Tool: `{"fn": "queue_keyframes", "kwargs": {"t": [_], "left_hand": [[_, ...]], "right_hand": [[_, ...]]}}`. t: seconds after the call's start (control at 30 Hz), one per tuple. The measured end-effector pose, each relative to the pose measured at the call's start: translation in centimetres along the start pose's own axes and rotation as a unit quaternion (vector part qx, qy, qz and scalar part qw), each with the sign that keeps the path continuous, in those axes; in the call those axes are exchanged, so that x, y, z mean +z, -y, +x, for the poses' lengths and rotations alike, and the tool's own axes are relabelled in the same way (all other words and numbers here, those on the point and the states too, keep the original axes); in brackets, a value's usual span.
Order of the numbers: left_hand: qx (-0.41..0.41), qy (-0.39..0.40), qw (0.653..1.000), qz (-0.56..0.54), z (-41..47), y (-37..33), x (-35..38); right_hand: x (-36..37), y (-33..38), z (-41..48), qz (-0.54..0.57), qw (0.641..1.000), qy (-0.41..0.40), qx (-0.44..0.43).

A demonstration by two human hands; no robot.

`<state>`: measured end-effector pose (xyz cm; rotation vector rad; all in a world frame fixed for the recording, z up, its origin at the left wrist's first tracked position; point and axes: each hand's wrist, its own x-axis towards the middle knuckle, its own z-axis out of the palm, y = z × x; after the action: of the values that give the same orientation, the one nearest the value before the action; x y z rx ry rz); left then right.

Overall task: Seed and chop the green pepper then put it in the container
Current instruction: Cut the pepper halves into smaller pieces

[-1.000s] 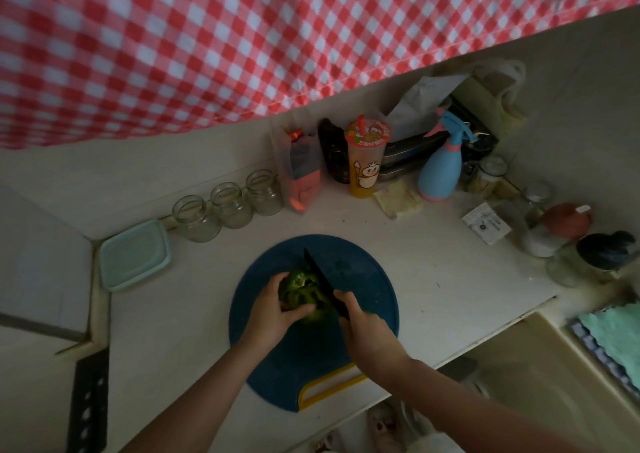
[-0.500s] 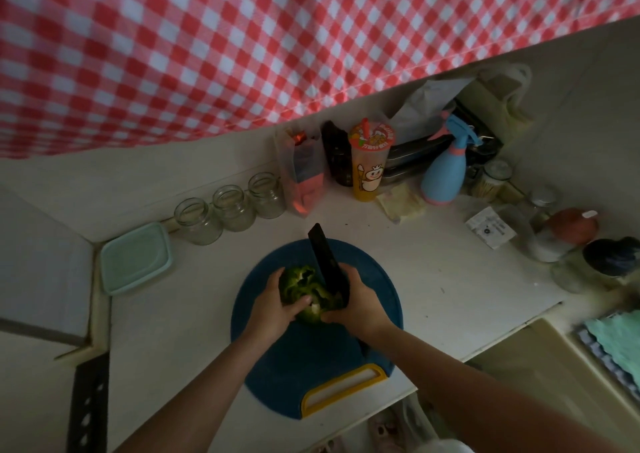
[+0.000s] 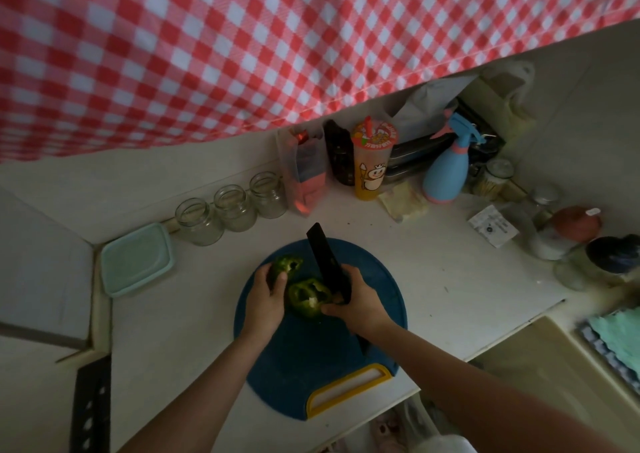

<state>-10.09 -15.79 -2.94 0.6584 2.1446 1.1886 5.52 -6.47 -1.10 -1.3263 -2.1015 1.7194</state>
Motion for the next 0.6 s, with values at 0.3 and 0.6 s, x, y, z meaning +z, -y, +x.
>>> {"fn": "queue_keyframes", "kwargs": {"t": [0.3,0.6], "left_hand": [[0.167,0.051,0.978,0.116,-2.7,1.2,0.2],[0.126,0.106,0.985,0.051,-2.1,1.5,-0.3]], "right_hand": [[0.4,0.0,-0.1,0.024,1.0,-0.017,0.011],[0.5,0.1,-0.3,0.026,0.999,-0.018,0.02]]}}
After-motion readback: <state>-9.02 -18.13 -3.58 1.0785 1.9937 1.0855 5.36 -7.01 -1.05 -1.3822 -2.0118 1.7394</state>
